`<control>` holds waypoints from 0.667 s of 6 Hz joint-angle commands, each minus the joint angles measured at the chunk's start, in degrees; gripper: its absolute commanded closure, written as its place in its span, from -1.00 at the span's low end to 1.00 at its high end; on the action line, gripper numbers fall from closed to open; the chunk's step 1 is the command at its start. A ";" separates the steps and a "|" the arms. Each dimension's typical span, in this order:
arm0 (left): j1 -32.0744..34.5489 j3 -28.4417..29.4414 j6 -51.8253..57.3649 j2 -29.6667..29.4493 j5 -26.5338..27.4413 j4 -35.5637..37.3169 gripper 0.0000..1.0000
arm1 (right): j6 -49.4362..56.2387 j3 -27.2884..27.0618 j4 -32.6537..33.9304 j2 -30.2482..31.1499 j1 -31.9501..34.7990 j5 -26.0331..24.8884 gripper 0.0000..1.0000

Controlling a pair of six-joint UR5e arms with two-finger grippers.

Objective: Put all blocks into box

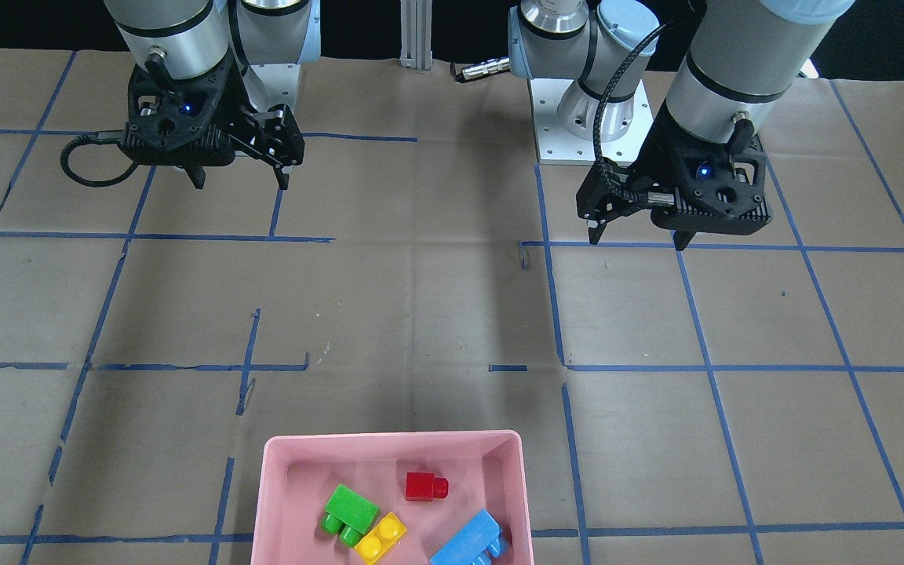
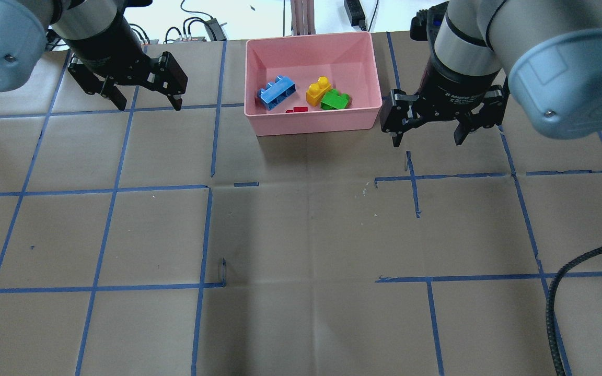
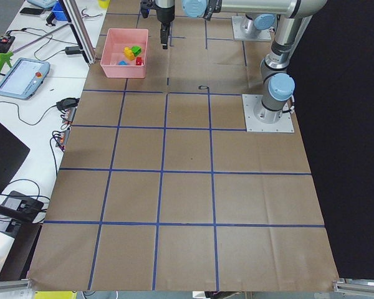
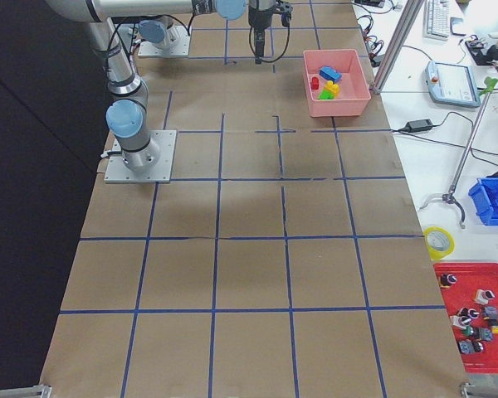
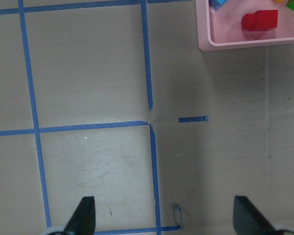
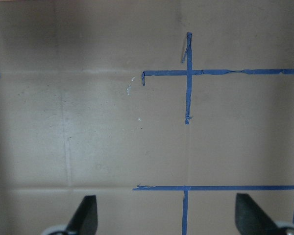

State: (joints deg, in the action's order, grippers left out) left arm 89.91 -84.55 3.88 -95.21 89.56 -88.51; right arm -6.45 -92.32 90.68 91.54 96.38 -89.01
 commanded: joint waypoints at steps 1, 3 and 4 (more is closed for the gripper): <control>0.00 -0.09 -0.02 0.02 0.00 0.09 -0.99 | -0.13 -0.66 0.28 0.31 0.03 0.24 -1.00; 0.00 -0.27 -0.02 -0.06 0.00 0.09 -0.99 | 0.21 -0.05 -0.07 -0.22 0.03 0.25 -1.00; 0.00 -0.27 -0.02 -0.06 0.00 0.09 -0.99 | 0.13 -0.66 0.11 -0.14 0.03 0.59 -1.00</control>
